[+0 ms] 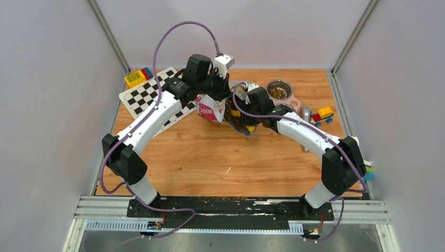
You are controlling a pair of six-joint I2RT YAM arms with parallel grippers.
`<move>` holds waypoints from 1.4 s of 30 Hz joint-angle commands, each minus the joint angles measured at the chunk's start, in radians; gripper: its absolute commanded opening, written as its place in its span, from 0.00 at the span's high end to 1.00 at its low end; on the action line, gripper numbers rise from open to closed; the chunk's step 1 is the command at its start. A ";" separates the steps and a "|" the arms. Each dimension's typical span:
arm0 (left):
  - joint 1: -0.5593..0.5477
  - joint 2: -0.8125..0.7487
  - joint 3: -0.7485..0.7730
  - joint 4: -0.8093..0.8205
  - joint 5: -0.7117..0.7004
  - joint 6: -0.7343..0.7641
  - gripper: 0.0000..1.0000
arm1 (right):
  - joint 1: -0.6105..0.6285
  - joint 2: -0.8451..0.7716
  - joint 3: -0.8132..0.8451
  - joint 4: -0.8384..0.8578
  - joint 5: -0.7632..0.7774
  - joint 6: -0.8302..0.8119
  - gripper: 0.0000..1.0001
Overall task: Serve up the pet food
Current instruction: Collect the pet food from the pet food bag.
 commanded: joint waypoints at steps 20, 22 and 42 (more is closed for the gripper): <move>0.096 -0.078 0.024 0.054 -0.004 -0.084 1.00 | 0.011 -0.145 -0.029 0.119 0.133 -0.268 1.00; 0.096 -0.075 0.030 0.051 -0.018 -0.082 1.00 | 0.014 -0.164 -0.024 0.096 0.118 -0.277 1.00; 0.109 -0.083 0.063 0.030 -0.063 -0.080 1.00 | 0.041 -0.275 -0.037 0.032 0.008 -0.463 1.00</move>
